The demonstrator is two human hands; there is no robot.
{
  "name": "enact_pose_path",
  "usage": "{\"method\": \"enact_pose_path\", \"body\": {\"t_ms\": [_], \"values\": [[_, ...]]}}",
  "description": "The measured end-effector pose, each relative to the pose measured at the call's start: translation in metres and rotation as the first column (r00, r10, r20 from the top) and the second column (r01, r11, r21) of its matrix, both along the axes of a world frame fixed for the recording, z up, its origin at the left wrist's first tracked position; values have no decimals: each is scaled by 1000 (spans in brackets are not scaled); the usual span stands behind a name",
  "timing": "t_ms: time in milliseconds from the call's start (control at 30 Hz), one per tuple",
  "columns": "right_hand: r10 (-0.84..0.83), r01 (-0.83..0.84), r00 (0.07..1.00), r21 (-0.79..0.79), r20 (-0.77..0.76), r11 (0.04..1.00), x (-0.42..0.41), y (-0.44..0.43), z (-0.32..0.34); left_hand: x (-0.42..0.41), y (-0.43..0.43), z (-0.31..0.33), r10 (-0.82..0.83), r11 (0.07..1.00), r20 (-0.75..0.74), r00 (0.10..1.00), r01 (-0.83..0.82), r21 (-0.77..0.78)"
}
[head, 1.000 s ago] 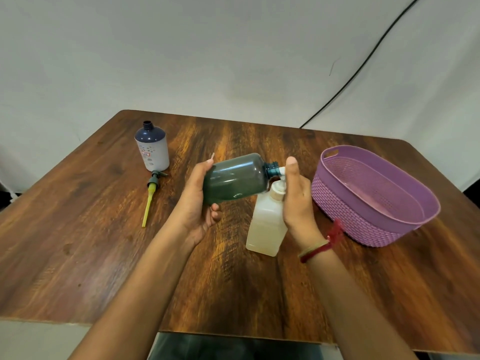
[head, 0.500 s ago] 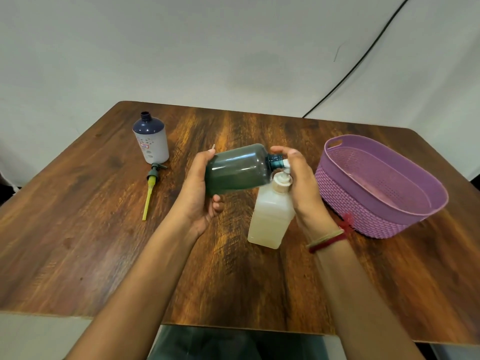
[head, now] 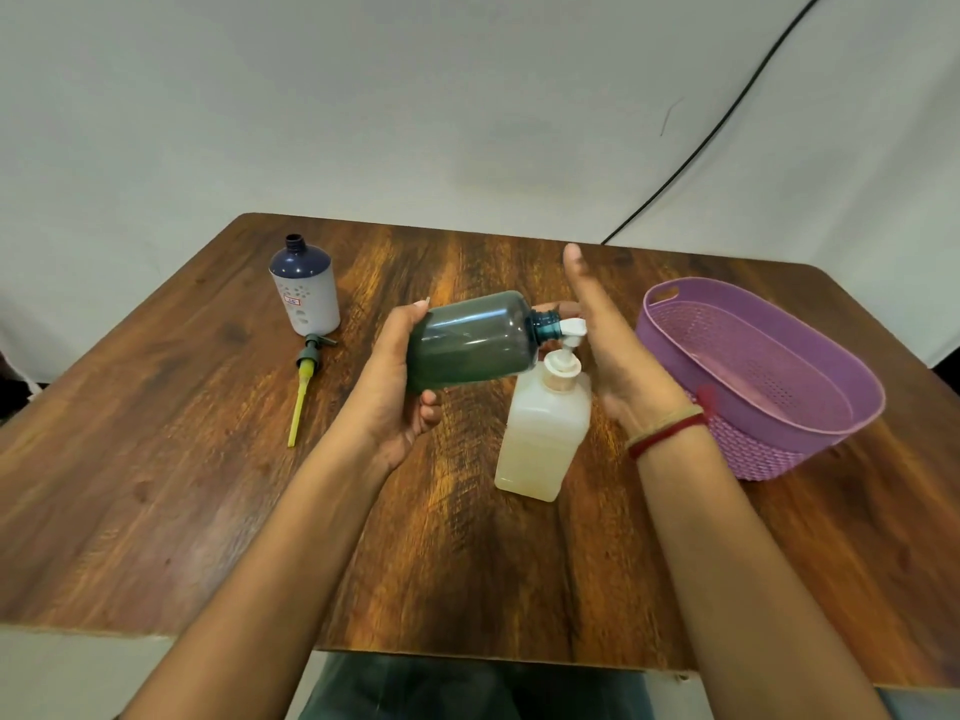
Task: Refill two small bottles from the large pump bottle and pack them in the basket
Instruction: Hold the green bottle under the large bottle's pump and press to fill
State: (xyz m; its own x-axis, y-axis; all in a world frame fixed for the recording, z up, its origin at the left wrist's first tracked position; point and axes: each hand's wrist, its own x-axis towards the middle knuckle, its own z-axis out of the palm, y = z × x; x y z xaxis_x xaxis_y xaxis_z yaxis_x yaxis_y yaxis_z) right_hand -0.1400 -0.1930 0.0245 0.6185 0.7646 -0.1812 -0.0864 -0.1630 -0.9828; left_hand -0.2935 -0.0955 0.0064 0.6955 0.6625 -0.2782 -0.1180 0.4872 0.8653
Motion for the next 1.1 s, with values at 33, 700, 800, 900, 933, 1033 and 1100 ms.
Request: {"method": "enact_pose_path", "body": {"t_ms": [33,700,800,900,933,1033,1100], "values": [[19,-19,1000,-19,4,1000,1,2,2,0,0,0,-3,1000,-4,1000,3,-1],[-202,194,979,170,34,966,-3,12,-11,1,3,0,-20,999,-16,1000,21,25],[-220,203,973,206,67,957,-2,15,-10,2,3,-1,-13,1000,-11,1000,13,13],[-241,214,965,216,107,953,-5,14,-12,1,3,-2,3,1000,-19,1000,-2,13],[-247,217,961,210,128,953,-7,13,-14,1,2,-2,-1,1000,-23,1000,1,17],[-216,192,961,147,171,970,-9,11,-11,-1,1,-1,-23,999,-41,999,24,24],[-147,133,974,94,169,987,-5,12,-3,-2,1,1,-28,999,-30,999,29,31]]}}
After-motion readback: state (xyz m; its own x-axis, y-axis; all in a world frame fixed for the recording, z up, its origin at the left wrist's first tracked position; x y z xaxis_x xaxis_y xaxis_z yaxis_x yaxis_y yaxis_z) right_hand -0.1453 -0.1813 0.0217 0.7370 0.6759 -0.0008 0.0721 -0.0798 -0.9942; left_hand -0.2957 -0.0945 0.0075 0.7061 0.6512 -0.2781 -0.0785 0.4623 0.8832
